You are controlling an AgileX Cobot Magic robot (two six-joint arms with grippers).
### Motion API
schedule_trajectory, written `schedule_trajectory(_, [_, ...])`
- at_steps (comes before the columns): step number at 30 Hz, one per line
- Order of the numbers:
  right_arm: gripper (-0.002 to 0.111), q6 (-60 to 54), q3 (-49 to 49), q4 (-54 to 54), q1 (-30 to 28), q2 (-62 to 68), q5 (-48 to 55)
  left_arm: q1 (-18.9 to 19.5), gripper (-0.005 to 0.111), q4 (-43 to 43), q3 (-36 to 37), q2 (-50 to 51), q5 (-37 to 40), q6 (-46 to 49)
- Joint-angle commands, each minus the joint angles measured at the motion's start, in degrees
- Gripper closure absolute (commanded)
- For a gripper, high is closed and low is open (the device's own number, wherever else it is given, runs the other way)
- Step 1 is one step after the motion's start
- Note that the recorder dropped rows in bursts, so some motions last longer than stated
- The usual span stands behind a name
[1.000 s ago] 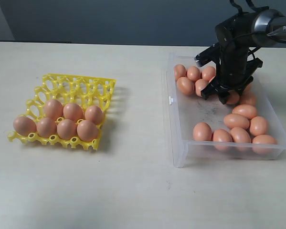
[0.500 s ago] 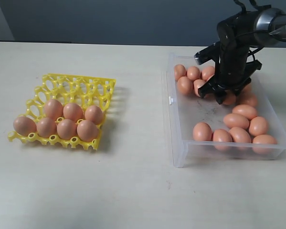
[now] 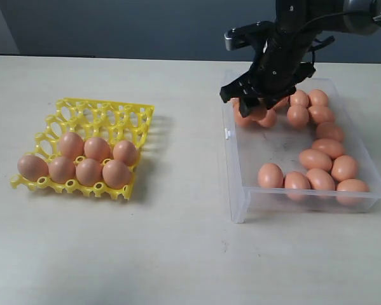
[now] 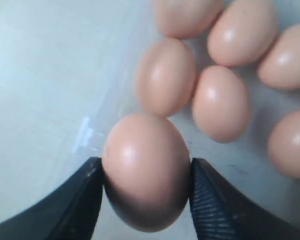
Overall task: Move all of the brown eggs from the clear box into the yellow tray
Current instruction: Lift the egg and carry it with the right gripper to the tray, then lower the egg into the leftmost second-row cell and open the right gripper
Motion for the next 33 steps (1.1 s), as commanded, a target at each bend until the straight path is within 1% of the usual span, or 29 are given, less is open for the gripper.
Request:
schedule_trajectory(1, [0.107, -10.03, 0.02, 13.15, 3.19, -0.81, -5.19, -0.1, 0.095, 0.11, 0.29, 0.36, -0.35, -0.05])
schedule_trajectory(4, [0.107, -25.91, 0.02, 27.68, 5.88, -0.81, -11.25, -0.1, 0.095, 0.11, 0.29, 0.36, -0.35, -0.05])
schedule_trajectory(5, [0.107, -31.5, 0.02, 34.86, 7.14, -0.81, -13.63, -0.1, 0.095, 0.11, 0.29, 0.36, -0.35, -0.05])
schedule_trajectory(7, [0.107, -42.73, 0.02, 45.64, 9.2, -0.38, -18.35, -0.1, 0.095, 0.11, 0.29, 0.36, -0.35, -0.05])
schedule_trajectory(8, [0.107, -51.44, 0.02, 52.14, 10.37, 0.3, -21.19, -0.1, 0.095, 0.11, 0.29, 0.36, -0.35, -0.05])
schedule_trajectory(9, [0.107, -57.77, 0.02, 58.74, 11.53, 0.99, -22.59, -0.1, 0.095, 0.11, 0.29, 0.36, -0.35, -0.05])
schedule_trajectory(11, [0.107, -70.58, -1.02, 71.07, 13.41, 3.34, -23.05, -0.1, 0.095, 0.11, 0.29, 0.36, -0.35, -0.05])
schedule_trajectory(13, [0.107, -76.05, -3.11, 77.17, 14.56, 6.22, -20.86, -0.1, 0.095, 0.11, 0.29, 0.36, -0.35, -0.05])
schedule_trajectory(15, [0.107, -76.99, -6.01, 79.24, 15.74, 9.77, -19.47, -0.1, 0.095, 0.11, 0.29, 0.36, -0.35, -0.05])
schedule_trajectory(21, [0.107, -76.99, -18.64, 80.09, 17.89, 20.06, -12.39, -0.1, 0.095, 0.11, 0.29, 0.36, -0.35, -0.05])
schedule_trajectory(28, [0.107, -76.19, -29.32, 80.23, 20.18, 27.54, -11.58, -0.1, 0.095, 0.11, 0.29, 0.36, -0.35, -0.05])
schedule_trajectory(33, [0.107, -72.89, -33.06, 79.24, 20.68, 30.66, -11.65, -0.1, 0.095, 0.11, 0.29, 0.36, -0.35, -0.05])
